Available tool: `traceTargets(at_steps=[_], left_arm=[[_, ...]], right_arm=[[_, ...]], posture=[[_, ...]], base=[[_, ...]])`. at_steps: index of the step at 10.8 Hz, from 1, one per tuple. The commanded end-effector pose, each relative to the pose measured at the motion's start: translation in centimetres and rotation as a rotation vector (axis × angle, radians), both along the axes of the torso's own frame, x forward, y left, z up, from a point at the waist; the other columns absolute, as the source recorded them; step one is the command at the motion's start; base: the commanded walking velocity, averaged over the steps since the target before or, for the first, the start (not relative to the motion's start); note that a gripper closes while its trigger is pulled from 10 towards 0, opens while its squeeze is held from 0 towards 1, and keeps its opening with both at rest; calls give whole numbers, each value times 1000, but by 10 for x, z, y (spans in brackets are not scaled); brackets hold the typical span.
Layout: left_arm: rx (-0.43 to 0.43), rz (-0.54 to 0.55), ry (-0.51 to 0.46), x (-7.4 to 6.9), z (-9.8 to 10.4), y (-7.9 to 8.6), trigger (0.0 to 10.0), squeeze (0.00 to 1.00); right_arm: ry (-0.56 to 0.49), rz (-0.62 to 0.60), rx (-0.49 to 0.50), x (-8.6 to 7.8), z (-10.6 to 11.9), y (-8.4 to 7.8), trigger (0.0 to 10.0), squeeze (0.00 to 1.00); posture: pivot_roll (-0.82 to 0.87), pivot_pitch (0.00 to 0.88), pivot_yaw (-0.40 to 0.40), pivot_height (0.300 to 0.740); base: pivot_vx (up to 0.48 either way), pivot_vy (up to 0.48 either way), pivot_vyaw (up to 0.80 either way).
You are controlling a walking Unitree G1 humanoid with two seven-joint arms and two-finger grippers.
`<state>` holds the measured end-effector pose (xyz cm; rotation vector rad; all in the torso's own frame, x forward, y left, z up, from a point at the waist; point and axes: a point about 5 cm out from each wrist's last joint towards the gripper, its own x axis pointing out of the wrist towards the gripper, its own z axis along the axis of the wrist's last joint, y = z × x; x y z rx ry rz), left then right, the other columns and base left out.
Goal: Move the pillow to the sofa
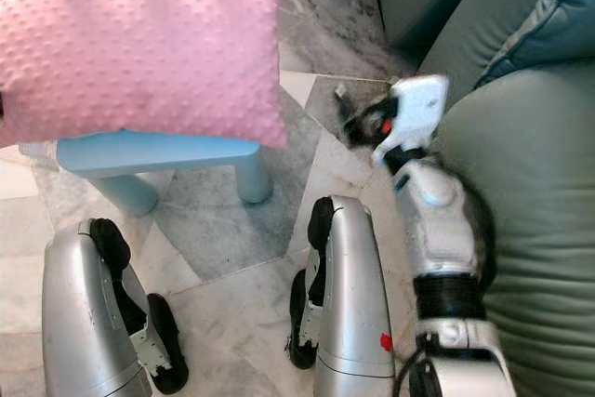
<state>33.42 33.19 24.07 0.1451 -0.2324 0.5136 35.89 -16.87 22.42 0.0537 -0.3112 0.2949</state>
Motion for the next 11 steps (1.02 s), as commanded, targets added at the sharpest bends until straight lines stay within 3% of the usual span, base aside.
traceTargets(at_steps=[1, 2, 3, 6, 11], left_arm=[[-34, 28, 4, -1, -1, 14, 10000, 0], [-71, 10, 34, 6, -4, 13, 10000, 0], [-170, -42, 70, 16, -13, 5, 10000, 0], [-304, -97, 94, 31, -33, -8, 10000, 0], [-339, -205, 152, 45, -48, -36, 10000, 0]], right_arm=[[27, 23, 41, 2, -3, -3, 10000, 0], [39, 75, 98, 5, -1, 5, 10000, 0], [57, 142, 138, 9, -2, 21, 10000, 0], [113, 262, 215, 17, -15, 60, 10000, 0], [192, 389, 199, 29, -26, 90, 10000, 0]], posture=[[-72, 454, -76, 393], [-75, 455, -79, 393], [-76, 455, -80, 393], [-66, 463, -89, 393], [-43, 492, -114, 393]], base=[[0, 0, 0], [0, 0, 0], [0, 0, 0], [0, 0, 0], [0, 0, 0]])
